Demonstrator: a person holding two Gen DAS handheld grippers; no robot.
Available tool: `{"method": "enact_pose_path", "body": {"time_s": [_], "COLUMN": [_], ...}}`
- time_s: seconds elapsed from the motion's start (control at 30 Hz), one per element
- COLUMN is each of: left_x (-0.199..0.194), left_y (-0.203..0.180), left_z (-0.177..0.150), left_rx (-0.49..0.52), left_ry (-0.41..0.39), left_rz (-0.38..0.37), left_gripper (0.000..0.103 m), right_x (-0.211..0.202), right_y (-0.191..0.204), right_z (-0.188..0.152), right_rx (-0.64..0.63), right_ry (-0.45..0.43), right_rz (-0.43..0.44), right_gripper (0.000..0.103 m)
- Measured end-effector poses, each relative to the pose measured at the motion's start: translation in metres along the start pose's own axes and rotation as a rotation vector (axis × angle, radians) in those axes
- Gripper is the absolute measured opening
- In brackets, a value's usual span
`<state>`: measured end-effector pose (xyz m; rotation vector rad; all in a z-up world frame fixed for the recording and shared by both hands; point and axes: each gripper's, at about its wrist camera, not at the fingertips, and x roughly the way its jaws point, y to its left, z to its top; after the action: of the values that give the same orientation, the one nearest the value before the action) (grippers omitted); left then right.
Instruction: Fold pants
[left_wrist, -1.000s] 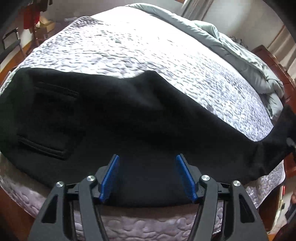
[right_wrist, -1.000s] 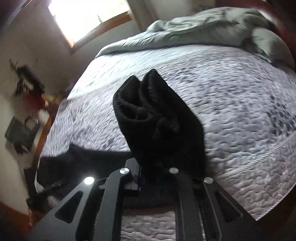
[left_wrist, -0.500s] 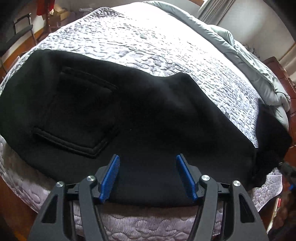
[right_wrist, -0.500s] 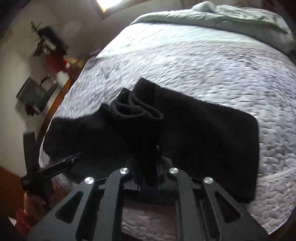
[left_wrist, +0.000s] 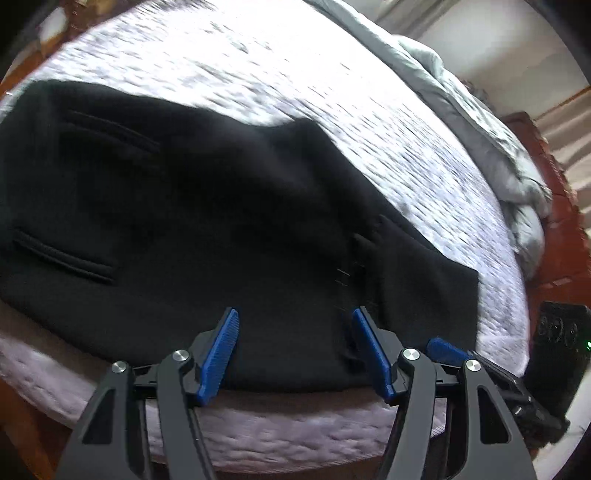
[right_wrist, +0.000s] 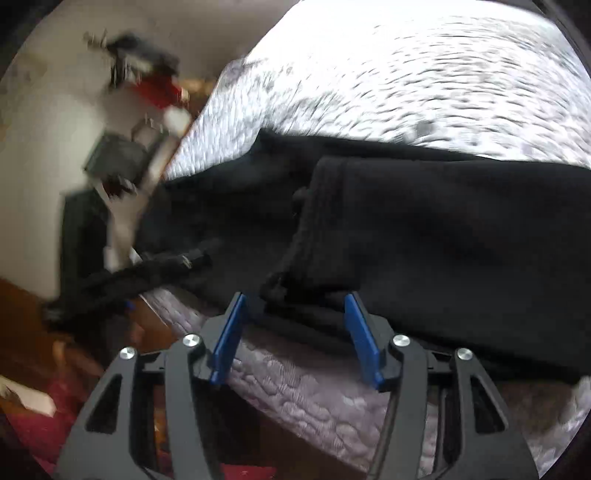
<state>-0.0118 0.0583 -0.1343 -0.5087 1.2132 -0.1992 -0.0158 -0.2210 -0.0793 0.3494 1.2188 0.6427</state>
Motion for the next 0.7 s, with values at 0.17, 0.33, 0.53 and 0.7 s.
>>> {"method": "enact_pose_path", "body": {"time_s": [0.17,0.33,0.53,0.7], "left_x": [0.033,0.052,0.051,0.023], "left_y": [-0.026,-0.052,-0.053,-0.04], "left_z": [0.002,0.003,0.002,0.0], "left_rx": [0.01,0.047,0.013,0.036], "left_ry": [0.081,0.098,0.067,-0.031], "left_rz": [-0.013,0.038,-0.018,0.011], "left_gripper": [0.071,0.075,0.016,0.014], "right_x": [-0.051,-0.073,-0.085,-0.097], "right_y": [-0.042,-0.067,-0.08,-0.087], "right_z": [-0.011,-0.022,-0.027,-0.027], "right_rx": [0.105,0.171,0.212,0.227], "right_ry": [-0.108,-0.153,-0.191,-0.214], "right_rz": [-0.096,-0.111,-0.117,-0.123], "right_gripper": [0.058,0.058,0.058,0.058]}}
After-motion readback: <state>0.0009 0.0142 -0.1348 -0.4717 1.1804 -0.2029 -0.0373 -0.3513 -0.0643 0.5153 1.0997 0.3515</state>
